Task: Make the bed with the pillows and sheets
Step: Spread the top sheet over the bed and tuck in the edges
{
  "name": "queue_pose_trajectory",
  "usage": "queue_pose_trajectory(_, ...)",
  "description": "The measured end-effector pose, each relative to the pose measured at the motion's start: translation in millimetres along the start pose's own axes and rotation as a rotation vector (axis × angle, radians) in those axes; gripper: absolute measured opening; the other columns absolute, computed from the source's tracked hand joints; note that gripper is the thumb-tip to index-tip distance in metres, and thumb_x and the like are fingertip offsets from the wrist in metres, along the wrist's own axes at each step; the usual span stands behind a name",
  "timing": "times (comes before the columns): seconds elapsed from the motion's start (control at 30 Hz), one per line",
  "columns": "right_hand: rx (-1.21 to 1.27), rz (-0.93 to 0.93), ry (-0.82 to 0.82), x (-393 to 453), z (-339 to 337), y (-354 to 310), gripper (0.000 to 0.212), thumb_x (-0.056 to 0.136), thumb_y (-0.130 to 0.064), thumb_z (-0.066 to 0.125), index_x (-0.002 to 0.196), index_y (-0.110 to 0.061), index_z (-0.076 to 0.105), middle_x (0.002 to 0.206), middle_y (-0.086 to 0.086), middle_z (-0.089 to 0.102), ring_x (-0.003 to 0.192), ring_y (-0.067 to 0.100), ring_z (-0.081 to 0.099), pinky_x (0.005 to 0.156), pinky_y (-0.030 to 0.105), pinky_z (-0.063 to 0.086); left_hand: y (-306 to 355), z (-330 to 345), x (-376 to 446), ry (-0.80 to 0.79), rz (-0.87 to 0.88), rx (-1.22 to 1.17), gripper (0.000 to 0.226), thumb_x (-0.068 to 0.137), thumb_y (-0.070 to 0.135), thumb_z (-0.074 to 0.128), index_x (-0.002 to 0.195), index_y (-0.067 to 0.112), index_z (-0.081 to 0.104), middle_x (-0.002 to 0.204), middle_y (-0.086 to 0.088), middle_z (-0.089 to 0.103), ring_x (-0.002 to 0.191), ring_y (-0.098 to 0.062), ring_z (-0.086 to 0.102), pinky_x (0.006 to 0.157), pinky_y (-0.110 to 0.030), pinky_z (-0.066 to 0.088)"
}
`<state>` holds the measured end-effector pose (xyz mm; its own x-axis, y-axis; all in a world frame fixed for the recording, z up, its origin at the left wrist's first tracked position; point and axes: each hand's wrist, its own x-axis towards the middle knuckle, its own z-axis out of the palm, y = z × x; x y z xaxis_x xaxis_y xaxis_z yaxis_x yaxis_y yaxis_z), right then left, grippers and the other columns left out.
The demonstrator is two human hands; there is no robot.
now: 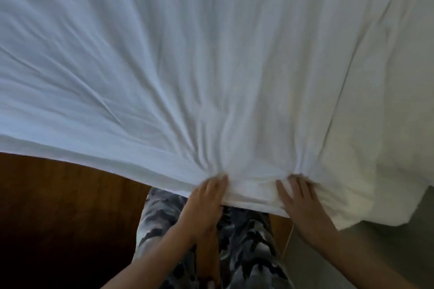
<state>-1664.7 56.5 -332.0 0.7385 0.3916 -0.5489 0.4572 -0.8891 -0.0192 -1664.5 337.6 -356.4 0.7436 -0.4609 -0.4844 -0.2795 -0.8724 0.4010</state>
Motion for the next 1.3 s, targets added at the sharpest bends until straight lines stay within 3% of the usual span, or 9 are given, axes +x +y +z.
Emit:
queue_pose_trajectory(0.1,0.025,-0.058,-0.146,-6,-4,-8,0.093,0.05,-0.006,0.069,0.138,-0.004,0.038,0.134,0.039,0.04,0.124,0.053,0.039,0.105,0.059,0.028,5,14,-26,-0.224,0.285,-0.058,0.025,0.087,0.035,0.045,0.1,0.023,0.062,0.091,0.003,0.061,0.08,-0.017,0.061,0.06,-0.028,0.051)
queue_pose_trajectory(0.17,0.009,-0.159,-0.211,-14,-5,-12,0.087,0.056,-0.02,0.066,0.138,-0.006,0.042,0.142,0.035,0.035,0.134,0.048,0.032,0.11,0.054,0.017,-5,13,-35,-0.211,0.288,-0.136,0.02,0.094,0.033,0.044,0.089,0.022,0.061,0.085,0.003,0.061,0.075,-0.018,0.06,0.06,-0.031,0.05)
queue_pose_trajectory(0.27,0.085,-0.369,-0.12,-2,-6,-28,0.053,0.086,-0.03,0.043,0.134,-0.009,0.052,0.145,0.031,0.037,0.136,0.044,0.032,0.109,0.053,0.023,-43,0,-33,0.052,0.117,-0.281,0.025,0.096,0.027,0.045,0.096,0.015,0.067,0.091,-0.001,0.068,0.08,-0.022,0.063,0.064,-0.033,0.052)
queue_pose_trajectory(0.37,0.144,-0.456,0.117,47,-27,-69,0.048,0.089,-0.029,0.05,0.133,-0.009,0.053,0.145,0.027,0.036,0.134,0.042,0.036,0.11,0.053,0.028,-98,-35,-26,0.447,-0.022,-0.305,0.016,0.093,0.016,0.052,0.099,0.011,0.066,0.094,-0.005,0.071,0.08,-0.022,0.066,0.063,-0.033,0.055)
queue_pose_trajectory(0.53,0.255,-0.11,0.523,200,-111,-117,0.052,0.096,-0.033,0.043,0.142,-0.01,0.036,0.15,0.025,0.028,0.138,0.04,0.027,0.115,0.051,0.021,-206,-120,10,0.871,-0.221,-0.122,0.028,0.093,0.014,0.054,0.122,0.01,0.053,0.116,-0.018,0.062,0.106,-0.028,0.055,0.081,-0.032,0.048)
queue_pose_trajectory(0.77,0.366,0.342,0.602,391,-203,-124,0.065,0.094,-0.043,0.037,0.151,-0.014,0.025,0.158,0.018,0.018,0.145,0.037,0.016,0.118,0.049,0.013,-342,-195,67,0.869,-0.546,-0.001,0.049,0.099,0.03,0.043,0.145,0.013,0.043,0.153,-0.025,0.031,0.142,-0.042,0.028,0.117,-0.048,0.021)
queue_pose_trajectory(1.1,0.129,-0.505,0.286,349,-139,-367,0.065,0.094,-0.051,0.044,0.15,-0.023,0.029,0.16,0.009,0.015,0.147,0.033,0.009,0.118,0.052,0.012,-418,-102,-53,0.662,-1.076,-0.405,0.072,0.099,0.059,0.016,0.155,0.018,-0.003,0.162,-0.013,-0.008,0.149,-0.03,-0.009,0.119,-0.049,-0.001)
queue_pose_trajectory(1.2,0.0,-0.747,0.136,333,-126,-389,0.066,0.091,-0.051,0.051,0.148,-0.024,0.032,0.159,0.008,0.018,0.147,0.029,0.011,0.118,0.049,0.018,-411,-104,-60,0.72,-1.192,-0.635,0.086,0.095,0.065,0.031,0.155,0.013,-0.003,0.162,-0.016,-0.007,0.15,-0.032,-0.002,0.12,-0.052,0.011)
queue_pose_trajectory(1.3,0.008,-0.746,0.126,319,-122,-394,0.063,0.091,-0.046,0.055,0.147,-0.024,0.034,0.157,0.009,0.025,0.145,0.028,0.019,0.116,0.047,0.024,-414,-125,-62,0.936,-1.318,-0.854,0.104,0.085,0.066,0.054,0.155,0.014,-0.003,0.163,-0.012,-0.004,0.15,-0.027,0.002,0.12,-0.049,0.016)
